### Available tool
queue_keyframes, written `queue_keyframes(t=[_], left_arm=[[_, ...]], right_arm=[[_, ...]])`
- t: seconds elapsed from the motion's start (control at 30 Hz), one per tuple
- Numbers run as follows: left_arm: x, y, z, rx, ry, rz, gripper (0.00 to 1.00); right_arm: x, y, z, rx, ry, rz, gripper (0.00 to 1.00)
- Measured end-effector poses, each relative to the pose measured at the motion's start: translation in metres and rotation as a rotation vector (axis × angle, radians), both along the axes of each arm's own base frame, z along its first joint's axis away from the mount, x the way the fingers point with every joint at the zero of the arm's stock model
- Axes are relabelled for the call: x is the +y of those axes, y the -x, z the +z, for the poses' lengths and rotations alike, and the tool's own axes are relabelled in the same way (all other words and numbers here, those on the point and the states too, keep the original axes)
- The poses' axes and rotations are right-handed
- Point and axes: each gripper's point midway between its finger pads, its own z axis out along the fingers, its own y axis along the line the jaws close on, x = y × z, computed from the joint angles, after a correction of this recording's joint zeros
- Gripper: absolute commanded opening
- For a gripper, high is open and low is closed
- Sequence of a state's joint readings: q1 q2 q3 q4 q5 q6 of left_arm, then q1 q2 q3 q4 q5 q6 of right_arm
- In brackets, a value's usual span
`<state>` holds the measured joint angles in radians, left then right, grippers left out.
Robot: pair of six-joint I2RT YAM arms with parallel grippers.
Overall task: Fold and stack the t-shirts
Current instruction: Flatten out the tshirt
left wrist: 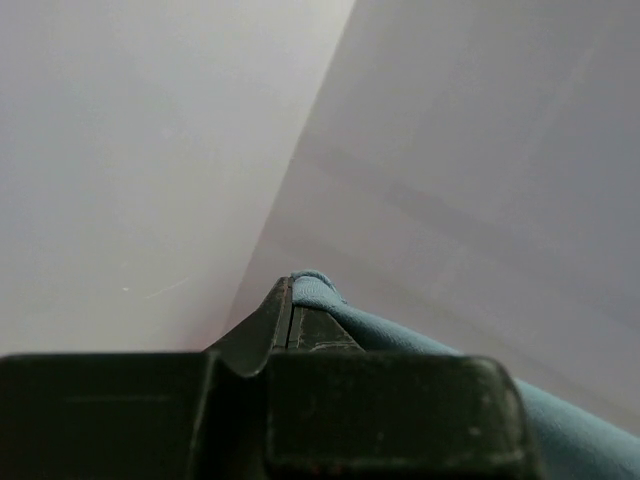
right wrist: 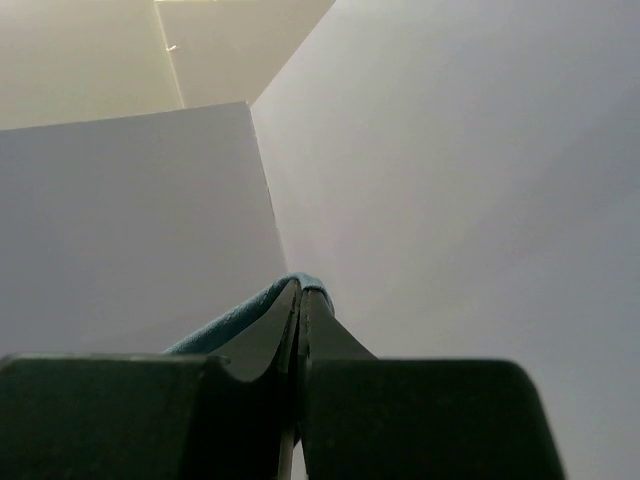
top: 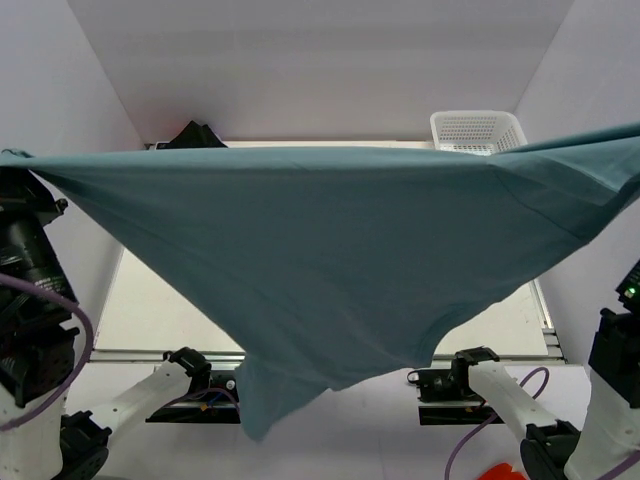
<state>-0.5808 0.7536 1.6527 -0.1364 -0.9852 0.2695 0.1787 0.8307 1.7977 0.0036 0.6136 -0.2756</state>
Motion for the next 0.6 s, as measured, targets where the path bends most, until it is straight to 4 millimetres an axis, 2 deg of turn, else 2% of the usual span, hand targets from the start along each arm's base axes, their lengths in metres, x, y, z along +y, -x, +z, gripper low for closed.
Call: queue_keyframes(t=[0.1, 0.2, 0.3, 0.37, 0.43, 0.5, 0.6], left_arm=[[-0.003, 0.006, -0.001, -0.019, -0.011, -0.054, 0.0], [-0.007, 0.007, -0.005, -0.029, -0.014, -0.085, 0.0], [-0.015, -0.004, -0.018, -0.009, -0.018, -0.099, 0.0], [-0.026, -0.022, -0.036, 0.024, -0.021, -0.102, 0.0], [-0.044, -0.049, -0.067, 0.083, -0.031, -0.103, 0.0], [-0.064, -0.084, -0.112, 0.179, -0.056, -0.094, 0.0], [-0.093, -0.138, -0.185, 0.363, -0.104, -0.052, 0.0]], right_arm=[[-0.002, 0.011, -0.002, -0.013, -0.006, 0.006, 0.0], [0.0, 0.01, -0.011, -0.007, -0.008, 0.019, 0.0], [0.006, -0.011, -0.031, 0.037, -0.014, 0.047, 0.0], [0.013, -0.039, -0.053, 0.093, -0.025, 0.069, 0.0], [0.023, -0.078, -0.091, 0.182, -0.045, 0.106, 0.0], [0.033, -0.12, -0.142, 0.289, -0.07, 0.139, 0.0], [0.047, -0.18, -0.235, 0.479, -0.118, 0.172, 0.0]])
